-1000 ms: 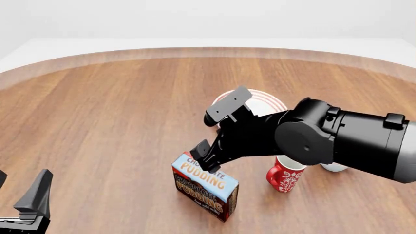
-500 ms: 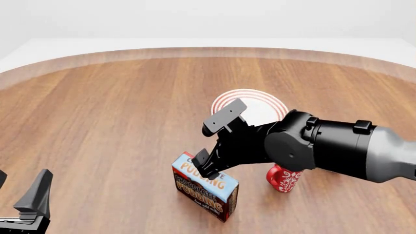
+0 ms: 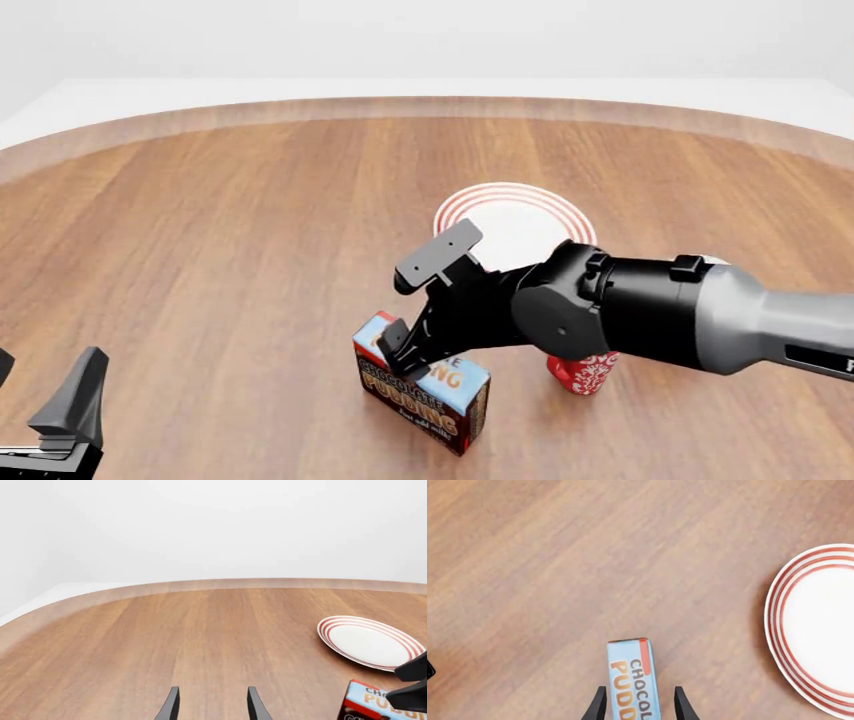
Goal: Put the chocolate pudding to the right of the plate.
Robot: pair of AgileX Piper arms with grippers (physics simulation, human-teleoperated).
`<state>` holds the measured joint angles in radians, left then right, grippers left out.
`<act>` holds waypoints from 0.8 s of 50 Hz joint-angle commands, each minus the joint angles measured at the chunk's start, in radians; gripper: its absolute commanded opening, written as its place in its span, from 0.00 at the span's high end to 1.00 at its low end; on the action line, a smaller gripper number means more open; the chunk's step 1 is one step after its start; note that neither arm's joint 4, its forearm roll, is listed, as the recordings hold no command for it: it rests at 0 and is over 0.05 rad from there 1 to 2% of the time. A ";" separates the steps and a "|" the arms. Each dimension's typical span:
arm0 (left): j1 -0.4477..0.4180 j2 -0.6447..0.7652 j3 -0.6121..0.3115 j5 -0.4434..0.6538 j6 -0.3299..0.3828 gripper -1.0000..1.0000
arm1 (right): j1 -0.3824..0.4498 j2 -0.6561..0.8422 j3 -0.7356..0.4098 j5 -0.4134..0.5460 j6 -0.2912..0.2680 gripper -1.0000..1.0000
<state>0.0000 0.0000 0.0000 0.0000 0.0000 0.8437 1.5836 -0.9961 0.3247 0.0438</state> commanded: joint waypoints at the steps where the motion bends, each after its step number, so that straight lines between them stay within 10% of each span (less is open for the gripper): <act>1: 0.000 0.000 0.000 0.000 0.000 0.00 | 0.033 0.073 -0.006 -0.055 0.030 0.00; 37: 0.000 0.000 0.000 0.000 0.000 0.00 | 0.005 0.142 0.072 -0.171 0.064 0.00; 38: 0.000 0.000 0.000 0.000 0.000 0.00 | -0.019 0.122 0.075 -0.180 0.052 1.00; 40: 0.000 0.000 0.000 0.000 0.000 0.00 | -0.010 0.131 0.068 -0.170 0.053 1.00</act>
<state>0.0000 0.0000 0.0000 0.0000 0.0000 0.8590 1.6995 -0.9343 0.1825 0.1023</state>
